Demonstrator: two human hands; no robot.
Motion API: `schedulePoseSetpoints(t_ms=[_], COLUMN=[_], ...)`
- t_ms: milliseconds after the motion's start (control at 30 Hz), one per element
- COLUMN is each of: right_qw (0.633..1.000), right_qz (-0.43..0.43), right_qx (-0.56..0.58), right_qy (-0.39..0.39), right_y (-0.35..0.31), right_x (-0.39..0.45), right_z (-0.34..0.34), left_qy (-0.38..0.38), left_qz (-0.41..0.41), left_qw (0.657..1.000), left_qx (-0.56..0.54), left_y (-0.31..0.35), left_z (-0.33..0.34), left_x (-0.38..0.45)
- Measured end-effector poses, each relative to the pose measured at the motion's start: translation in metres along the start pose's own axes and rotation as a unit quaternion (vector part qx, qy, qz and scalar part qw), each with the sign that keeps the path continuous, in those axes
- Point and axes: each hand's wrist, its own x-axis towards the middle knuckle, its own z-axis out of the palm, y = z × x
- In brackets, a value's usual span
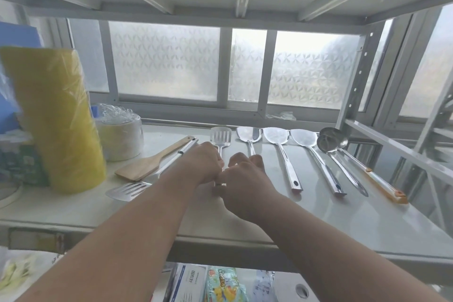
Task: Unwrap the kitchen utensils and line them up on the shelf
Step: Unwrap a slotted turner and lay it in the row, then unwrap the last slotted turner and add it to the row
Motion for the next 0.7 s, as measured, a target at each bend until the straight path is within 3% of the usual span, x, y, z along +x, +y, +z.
schedulePoseSetpoints(t_ms=[233,700], right_qw=[1.0,0.998], right_qz=[0.006,0.001], right_qx=[-0.003,-0.056], right_qy=[0.005,0.011], right_y=[0.006,0.008], right_x=[0.011,0.019], right_z=[0.005,0.01], left_qy=[0.004,-0.013], left_qz=[0.011,0.038], left_qw=[1.0,0.995], left_qx=[0.013,-0.087], left_y=[0.006,-0.022], left_z=[-0.001,0.01], left_x=[0.011,0.031])
